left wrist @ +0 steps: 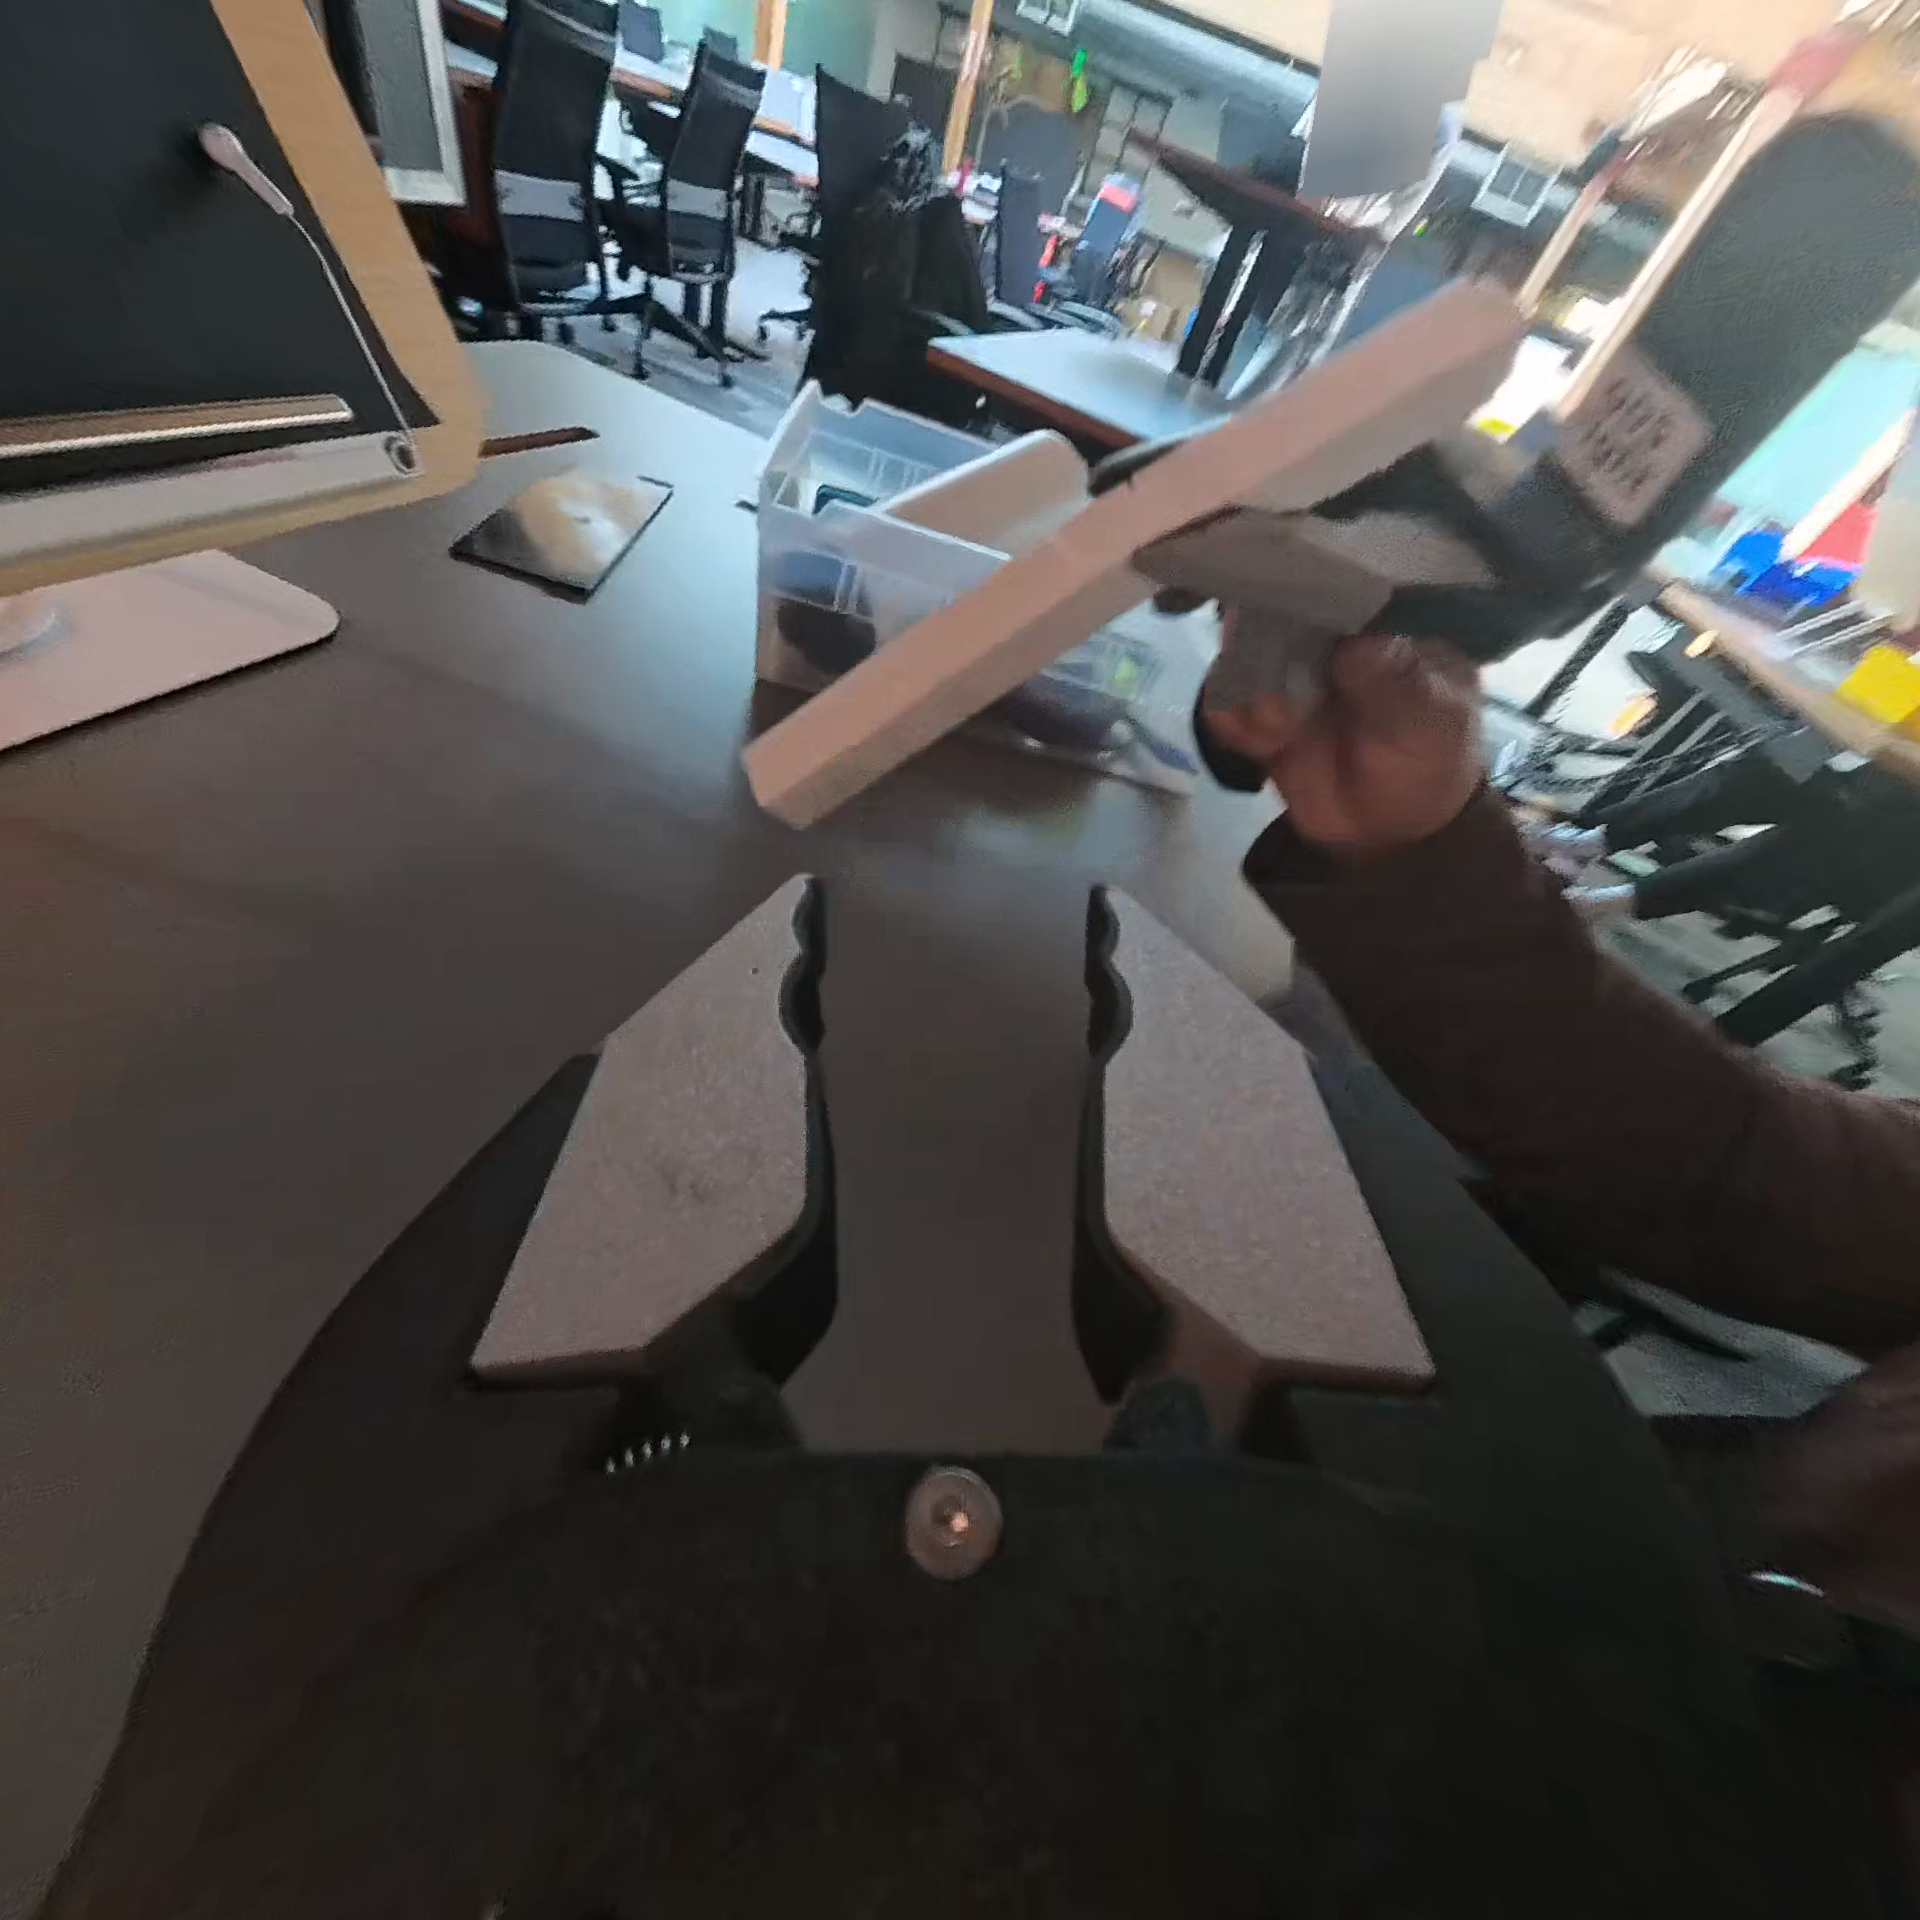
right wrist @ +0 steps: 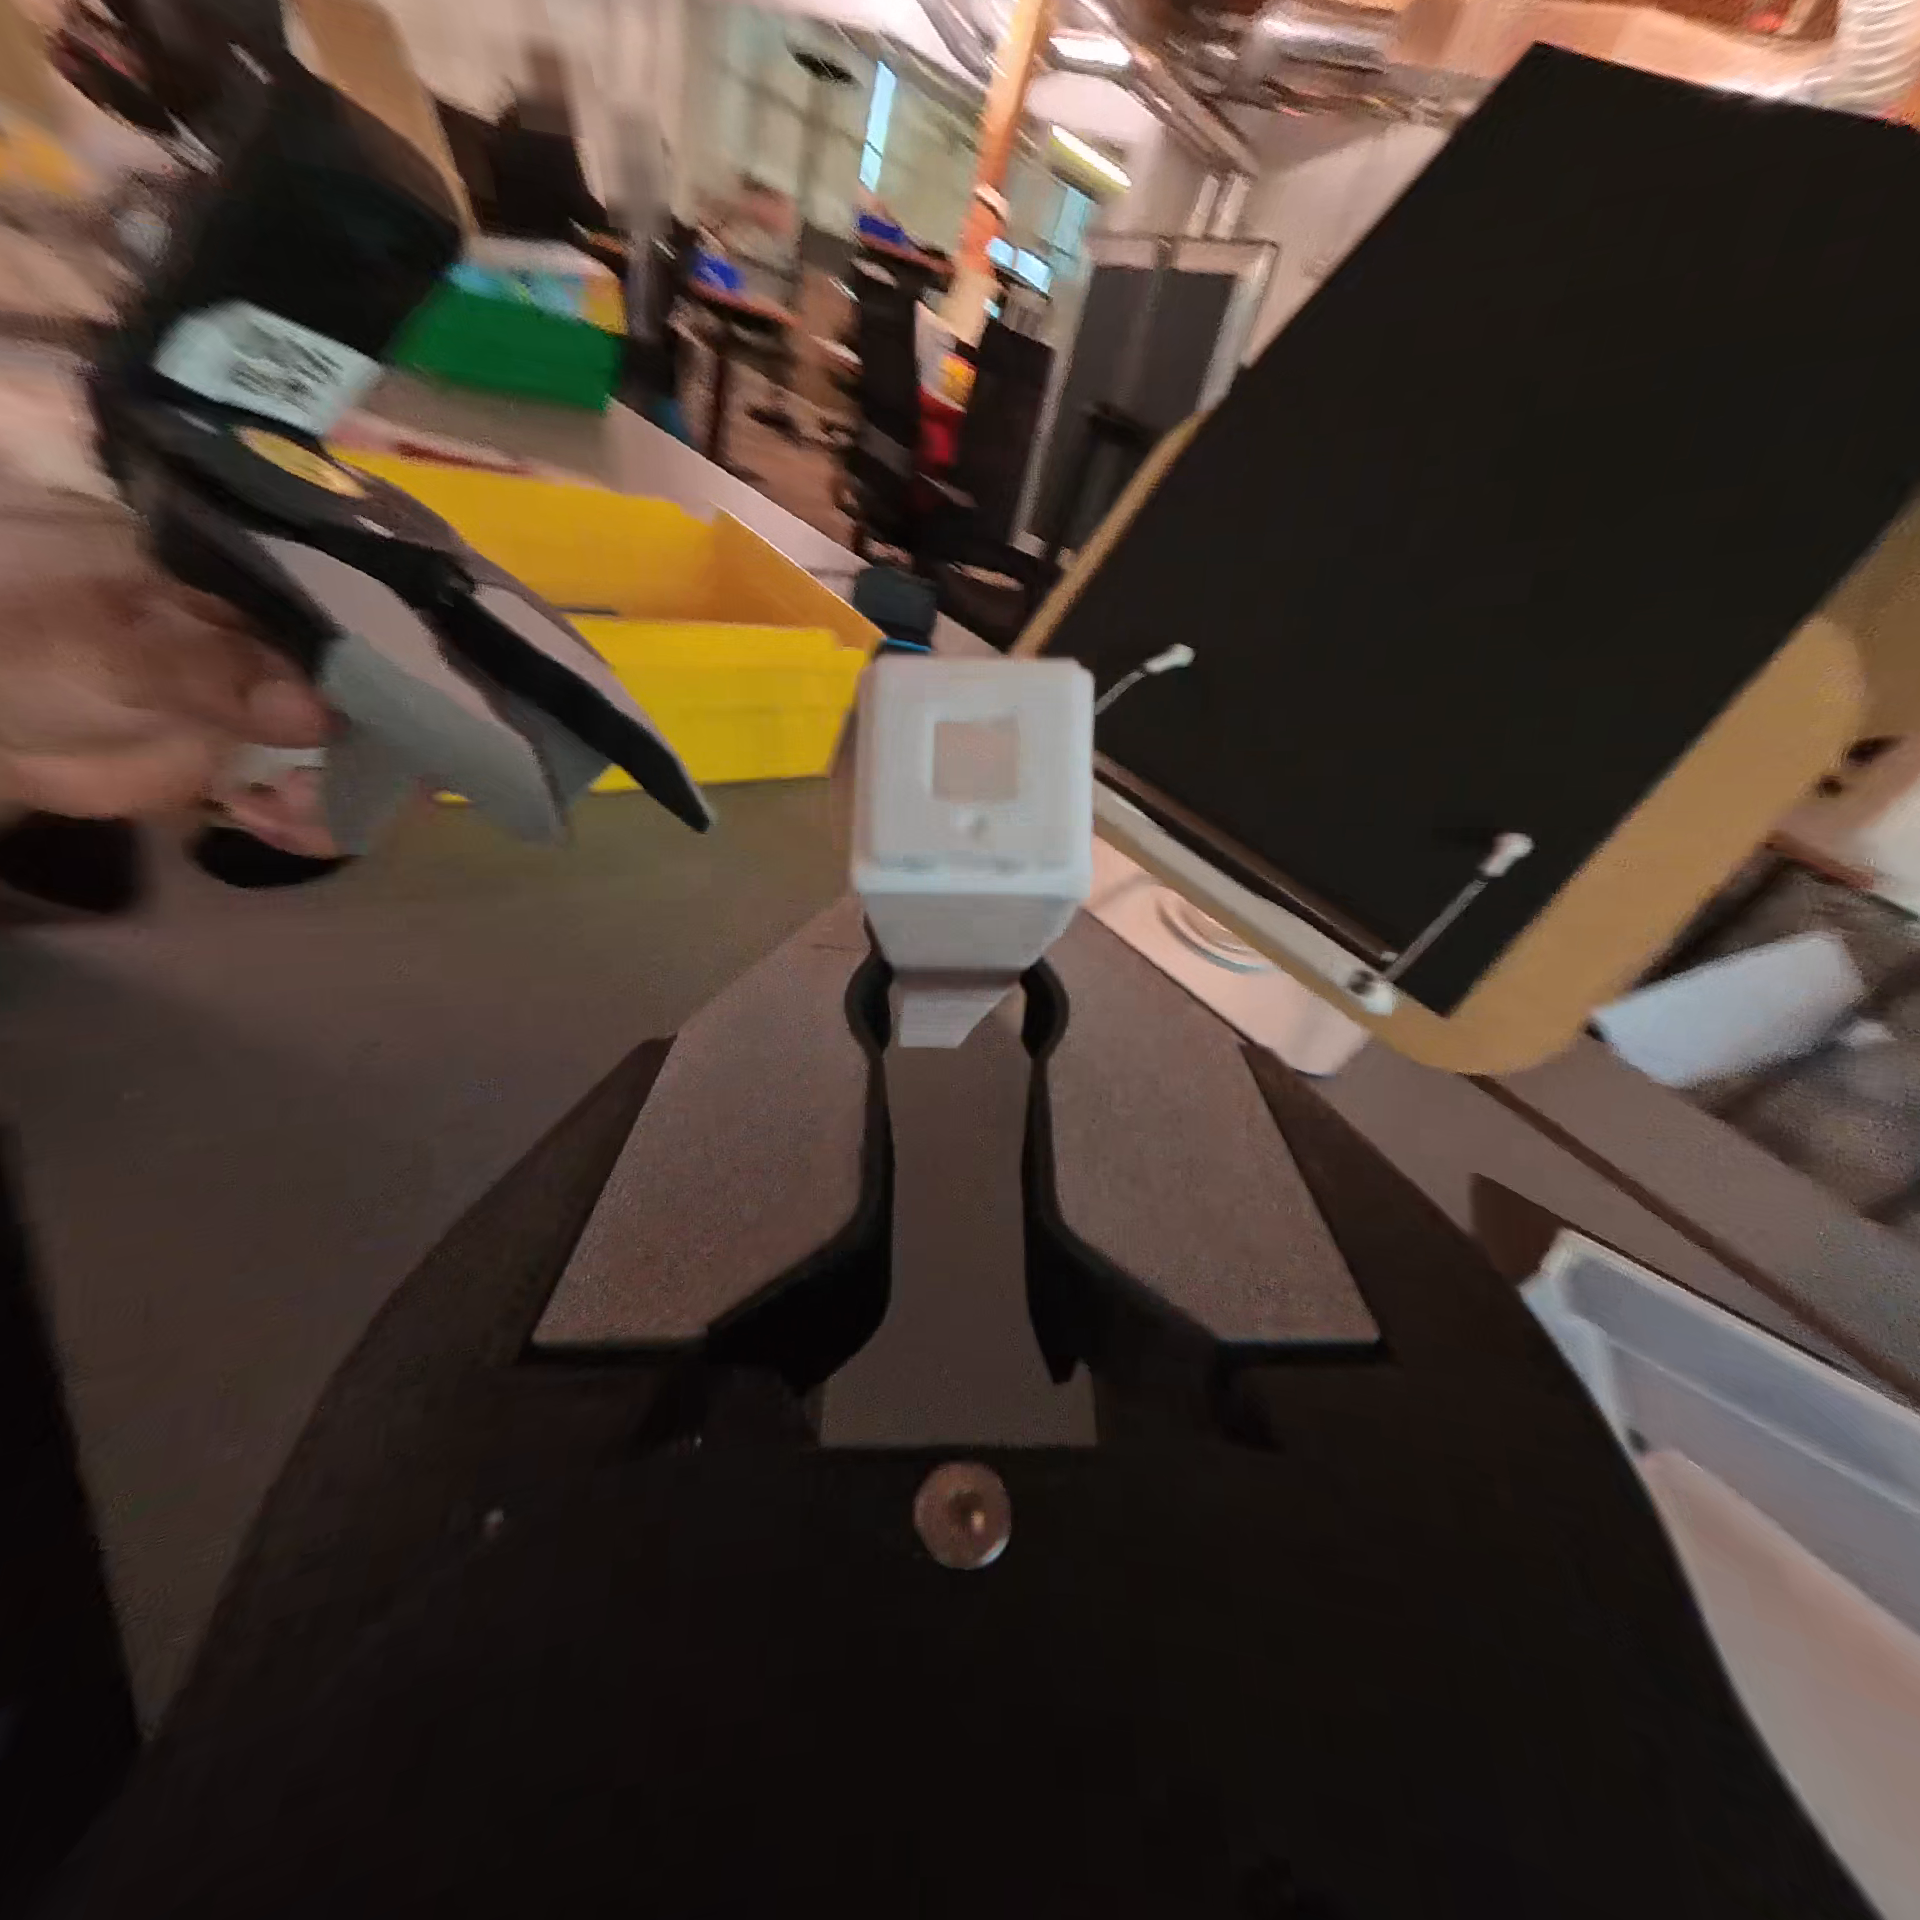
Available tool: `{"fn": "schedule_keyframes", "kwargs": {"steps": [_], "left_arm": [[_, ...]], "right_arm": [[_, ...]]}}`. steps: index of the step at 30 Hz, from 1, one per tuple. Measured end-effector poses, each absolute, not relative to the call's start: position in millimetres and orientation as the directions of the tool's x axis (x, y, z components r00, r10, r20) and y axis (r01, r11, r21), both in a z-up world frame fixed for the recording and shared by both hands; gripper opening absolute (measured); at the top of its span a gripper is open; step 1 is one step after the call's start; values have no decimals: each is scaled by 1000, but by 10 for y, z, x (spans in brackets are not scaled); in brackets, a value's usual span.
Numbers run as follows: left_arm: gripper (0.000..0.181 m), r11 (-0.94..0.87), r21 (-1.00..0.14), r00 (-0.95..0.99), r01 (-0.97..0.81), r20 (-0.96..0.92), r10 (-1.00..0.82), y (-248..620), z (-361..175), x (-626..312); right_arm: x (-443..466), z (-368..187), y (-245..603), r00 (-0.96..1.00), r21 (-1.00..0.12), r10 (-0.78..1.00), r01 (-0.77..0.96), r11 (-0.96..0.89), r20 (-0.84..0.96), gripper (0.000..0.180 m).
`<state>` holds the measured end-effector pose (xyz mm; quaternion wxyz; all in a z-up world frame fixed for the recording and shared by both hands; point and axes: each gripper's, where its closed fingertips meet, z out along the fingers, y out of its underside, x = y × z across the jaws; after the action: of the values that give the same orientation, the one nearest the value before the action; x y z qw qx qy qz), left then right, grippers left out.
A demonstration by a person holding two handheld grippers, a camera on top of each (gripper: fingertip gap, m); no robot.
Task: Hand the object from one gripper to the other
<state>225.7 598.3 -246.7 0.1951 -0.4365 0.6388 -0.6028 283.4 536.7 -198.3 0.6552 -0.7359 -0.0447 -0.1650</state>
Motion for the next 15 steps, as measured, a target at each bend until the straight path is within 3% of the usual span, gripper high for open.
{"fn": "schedule_keyframes", "kwargs": {"steps": [5, 11, 14, 15], "left_arm": [[64, 133, -955, -463, -267, 6, -886, 5887, -2582, 2337], [57, 200, -966, -439, -165, -110, -892, 5666, -2544, 2440], [26, 256, -955, -460, -151, -161, -873, 5590, -2604, 2445], [25, 280, -948, -462, -150, -183, -868, 5586, -2621, 2442]], "right_arm": [[2696, -1979, 5466, 944, -947, -151, 264, -182, 293, 19], [2333, -2101, 5713, 988, -970, -19, 146, -195, 153, 19], [2146, -2110, 5814, 997, -981, 51, 63, -181, 54, 19], [2132, -2117, 5822, 997, -981, 58, 53, -189, 42, 19]]}}
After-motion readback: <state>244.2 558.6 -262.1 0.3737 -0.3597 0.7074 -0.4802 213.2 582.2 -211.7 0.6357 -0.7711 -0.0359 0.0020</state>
